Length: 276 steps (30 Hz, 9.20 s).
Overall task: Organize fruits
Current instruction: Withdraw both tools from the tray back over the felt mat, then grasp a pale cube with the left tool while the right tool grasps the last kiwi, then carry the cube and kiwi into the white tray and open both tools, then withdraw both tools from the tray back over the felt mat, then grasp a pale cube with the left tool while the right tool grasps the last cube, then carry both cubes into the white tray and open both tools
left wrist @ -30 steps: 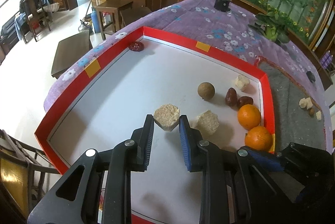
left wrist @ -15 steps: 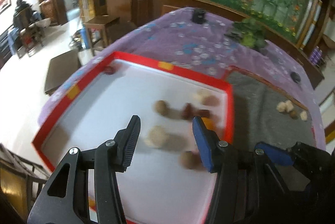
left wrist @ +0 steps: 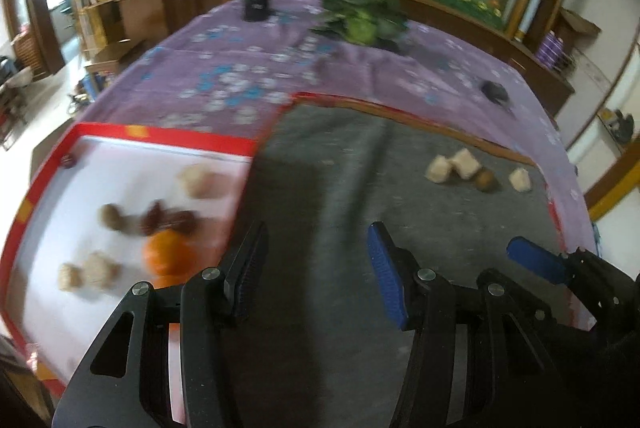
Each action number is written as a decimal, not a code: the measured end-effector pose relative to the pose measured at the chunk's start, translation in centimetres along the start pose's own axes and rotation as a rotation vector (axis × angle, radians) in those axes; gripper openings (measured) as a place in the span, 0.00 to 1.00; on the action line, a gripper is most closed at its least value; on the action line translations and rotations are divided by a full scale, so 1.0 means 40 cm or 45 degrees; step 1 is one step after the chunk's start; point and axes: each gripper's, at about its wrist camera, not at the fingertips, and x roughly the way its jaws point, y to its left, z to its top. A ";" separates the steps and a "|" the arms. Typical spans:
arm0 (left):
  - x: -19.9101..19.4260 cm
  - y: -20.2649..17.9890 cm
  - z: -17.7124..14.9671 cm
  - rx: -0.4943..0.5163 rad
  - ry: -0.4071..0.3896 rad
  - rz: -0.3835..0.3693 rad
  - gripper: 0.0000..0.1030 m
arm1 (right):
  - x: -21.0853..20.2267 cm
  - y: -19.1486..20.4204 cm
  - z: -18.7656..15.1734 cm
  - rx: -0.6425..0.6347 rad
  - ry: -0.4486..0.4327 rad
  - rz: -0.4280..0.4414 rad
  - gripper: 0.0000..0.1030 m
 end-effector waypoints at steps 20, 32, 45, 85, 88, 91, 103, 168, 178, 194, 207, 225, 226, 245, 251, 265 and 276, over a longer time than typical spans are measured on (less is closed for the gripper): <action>0.188 -0.226 0.088 0.193 0.134 -0.082 0.50 | 0.009 -0.240 -0.013 0.187 0.016 -0.069 0.42; 0.261 -0.233 0.111 0.200 0.156 -0.092 0.17 | 0.088 -0.246 0.046 0.095 0.070 -0.027 0.42; 0.258 -0.230 0.107 0.205 0.147 -0.117 0.16 | 0.186 -0.249 0.081 0.005 0.118 -0.046 0.21; -0.064 0.007 -0.042 0.123 -0.050 -0.002 0.15 | 0.004 0.124 -0.001 -0.155 0.020 0.160 0.20; -0.077 0.048 -0.045 0.092 -0.057 0.023 0.15 | 0.009 0.161 0.010 -0.183 0.019 0.197 0.20; -0.090 0.095 -0.048 0.054 -0.065 0.049 0.15 | 0.021 0.205 0.022 -0.217 0.021 0.220 0.20; -0.128 0.307 -0.060 -0.141 -0.092 0.184 0.15 | 0.084 0.363 0.067 -0.325 0.063 0.361 0.20; -0.124 0.375 -0.084 -0.270 -0.064 0.257 0.52 | 0.128 0.393 0.057 -0.285 0.154 0.558 0.32; -0.082 0.192 -0.032 -0.107 -0.047 0.115 0.52 | 0.088 0.185 0.033 -0.143 0.122 0.367 0.34; 0.110 -0.175 0.057 0.164 0.107 -0.138 0.52 | 0.026 -0.318 0.024 0.193 0.036 -0.174 0.43; 0.209 -0.272 0.121 0.127 0.127 -0.194 0.52 | 0.148 -0.405 0.076 0.098 0.086 -0.246 0.34; 0.295 -0.330 0.138 0.154 0.137 -0.126 0.34 | 0.124 -0.410 0.063 0.122 0.075 -0.177 0.29; 0.292 -0.327 0.136 0.160 0.136 -0.130 0.34 | 0.121 -0.406 0.063 0.121 0.076 -0.173 0.29; 0.058 -0.161 0.011 0.257 0.050 -0.094 0.34 | 0.004 -0.150 0.011 0.069 0.019 -0.035 0.29; -0.001 -0.060 -0.015 0.212 0.007 -0.013 0.34 | 0.018 -0.027 0.011 -0.007 0.028 0.060 0.29; -0.103 0.181 -0.055 0.057 -0.060 0.143 0.34 | 0.051 0.213 0.052 -0.199 0.026 0.226 0.29; -0.124 0.360 -0.092 -0.106 -0.045 0.251 0.34 | 0.116 0.387 0.093 -0.359 0.075 0.403 0.29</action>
